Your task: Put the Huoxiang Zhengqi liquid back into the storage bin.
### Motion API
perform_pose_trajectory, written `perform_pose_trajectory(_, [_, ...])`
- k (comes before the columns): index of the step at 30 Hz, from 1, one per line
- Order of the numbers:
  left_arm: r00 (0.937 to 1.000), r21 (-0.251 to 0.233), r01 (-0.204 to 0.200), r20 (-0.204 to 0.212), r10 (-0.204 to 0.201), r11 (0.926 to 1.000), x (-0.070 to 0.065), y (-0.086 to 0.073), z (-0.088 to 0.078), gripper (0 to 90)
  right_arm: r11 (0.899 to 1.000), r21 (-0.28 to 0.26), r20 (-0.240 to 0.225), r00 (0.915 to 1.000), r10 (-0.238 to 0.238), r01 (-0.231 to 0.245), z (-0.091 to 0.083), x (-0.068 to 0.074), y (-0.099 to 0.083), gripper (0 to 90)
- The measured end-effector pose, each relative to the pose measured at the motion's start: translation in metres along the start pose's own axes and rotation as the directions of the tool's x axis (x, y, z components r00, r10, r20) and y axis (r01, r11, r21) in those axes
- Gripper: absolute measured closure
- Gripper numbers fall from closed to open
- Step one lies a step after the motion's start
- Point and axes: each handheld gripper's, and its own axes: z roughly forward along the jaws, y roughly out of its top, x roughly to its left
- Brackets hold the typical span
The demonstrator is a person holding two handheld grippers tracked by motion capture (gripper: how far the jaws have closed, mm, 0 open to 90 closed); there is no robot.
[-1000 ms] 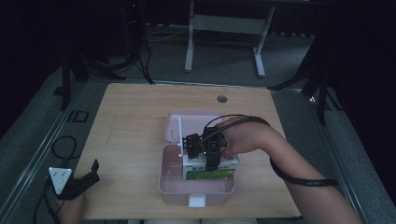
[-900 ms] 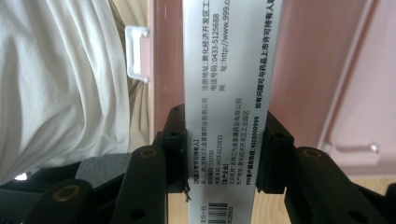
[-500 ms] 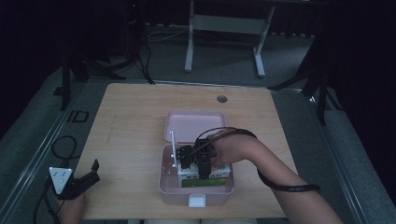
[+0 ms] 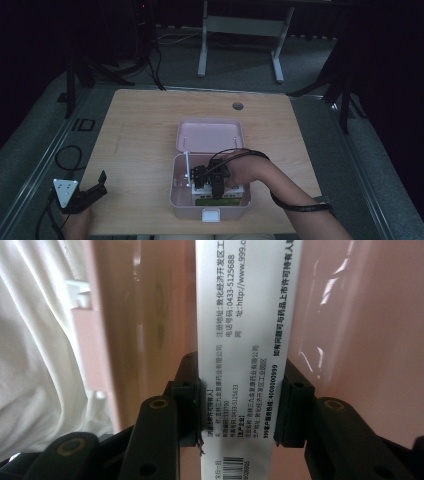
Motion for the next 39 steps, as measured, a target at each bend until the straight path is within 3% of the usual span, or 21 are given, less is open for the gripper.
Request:
perform_pose_trajectory(15, [0.9999, -0.001, -0.009, 0.004, 0.009, 1.0000, -0.001, 0.000, 0.000, 2.1, 0.999, 0.034, -0.035, 0.9994, 0.006, -0.005, 0.031, -0.004, 0.001, 61.8])
perform_pose_trajectory(25, [0.9999, 0.000, -0.012, 0.004, 0.012, 0.9999, -0.001, 0.000, 0.000, 2.1, 1.000, 0.028, -0.050, 0.9987, 0.006, -0.005, 0.033, -0.004, 0.000, 60.3])
perform_pose_trajectory(33, [0.9999, 0.001, -0.015, 0.004, 0.015, 0.9999, -0.001, 0.000, 0.000, 2.1, 1.000, -0.003, -0.039, 0.9991, 0.015, -0.015, 0.010, -0.005, -0.010, 57.3])
perform_pose_trajectory(39, [0.9998, 0.004, -0.018, 0.002, 0.018, 0.9998, -0.002, 0.000, 0.000, 2.1, 0.998, -0.054, -0.016, 0.9997, 0.017, -0.018, -0.014, -0.004, -0.023, 56.9])
